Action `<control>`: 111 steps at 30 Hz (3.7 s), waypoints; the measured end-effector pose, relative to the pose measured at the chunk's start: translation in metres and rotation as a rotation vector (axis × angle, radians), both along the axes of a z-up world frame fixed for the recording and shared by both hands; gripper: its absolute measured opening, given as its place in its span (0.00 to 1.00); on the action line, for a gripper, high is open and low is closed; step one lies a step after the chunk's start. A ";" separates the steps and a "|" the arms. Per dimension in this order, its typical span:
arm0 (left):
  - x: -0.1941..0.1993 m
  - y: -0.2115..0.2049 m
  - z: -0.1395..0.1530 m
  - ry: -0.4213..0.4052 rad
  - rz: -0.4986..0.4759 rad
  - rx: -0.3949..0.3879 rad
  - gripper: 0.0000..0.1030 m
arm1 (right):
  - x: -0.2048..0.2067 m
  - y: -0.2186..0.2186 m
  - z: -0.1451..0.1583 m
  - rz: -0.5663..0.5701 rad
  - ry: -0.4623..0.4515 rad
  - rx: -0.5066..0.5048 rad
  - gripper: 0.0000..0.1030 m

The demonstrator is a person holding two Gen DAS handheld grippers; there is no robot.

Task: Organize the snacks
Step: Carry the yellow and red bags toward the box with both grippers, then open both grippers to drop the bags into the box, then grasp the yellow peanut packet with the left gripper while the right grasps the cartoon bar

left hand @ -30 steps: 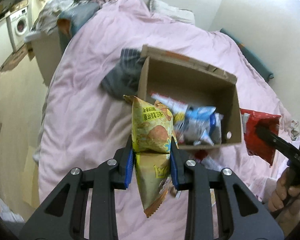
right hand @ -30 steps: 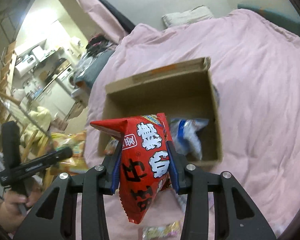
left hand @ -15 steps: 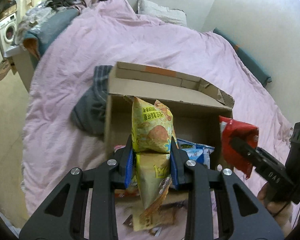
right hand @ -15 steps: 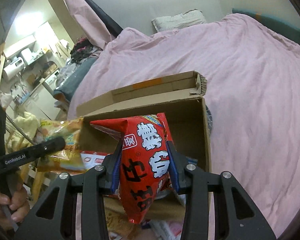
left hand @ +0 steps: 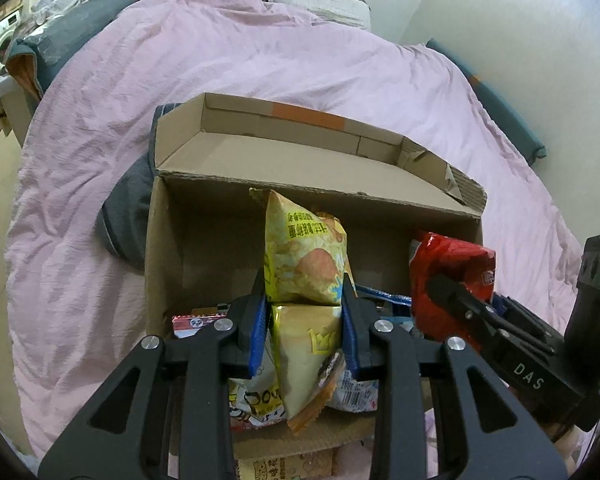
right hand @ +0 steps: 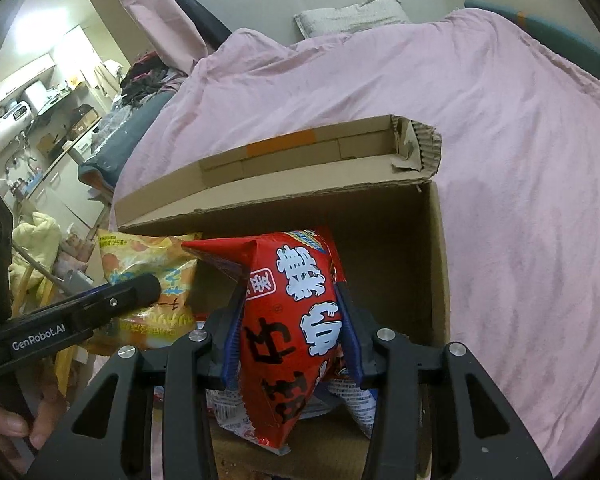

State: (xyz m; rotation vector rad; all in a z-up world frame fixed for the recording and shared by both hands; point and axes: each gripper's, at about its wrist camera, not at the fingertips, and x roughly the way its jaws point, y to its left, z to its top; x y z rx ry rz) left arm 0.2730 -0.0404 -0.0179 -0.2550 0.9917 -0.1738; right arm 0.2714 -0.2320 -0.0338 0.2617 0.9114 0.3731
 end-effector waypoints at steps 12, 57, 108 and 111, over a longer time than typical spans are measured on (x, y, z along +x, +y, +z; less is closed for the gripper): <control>-0.006 0.004 0.010 -0.032 0.032 -0.012 0.89 | -0.007 -0.020 0.016 -0.072 -0.074 0.130 0.95; -0.121 -0.013 -0.076 0.188 -0.077 0.225 0.89 | -0.127 -0.039 -0.010 -0.077 0.168 0.045 0.95; -0.182 0.025 -0.052 0.262 -0.132 0.127 0.22 | -0.174 0.058 -0.107 0.354 0.515 -0.362 1.00; -0.186 0.027 -0.052 0.249 -0.121 0.128 0.22 | -0.182 0.075 -0.127 0.408 0.523 -0.486 1.00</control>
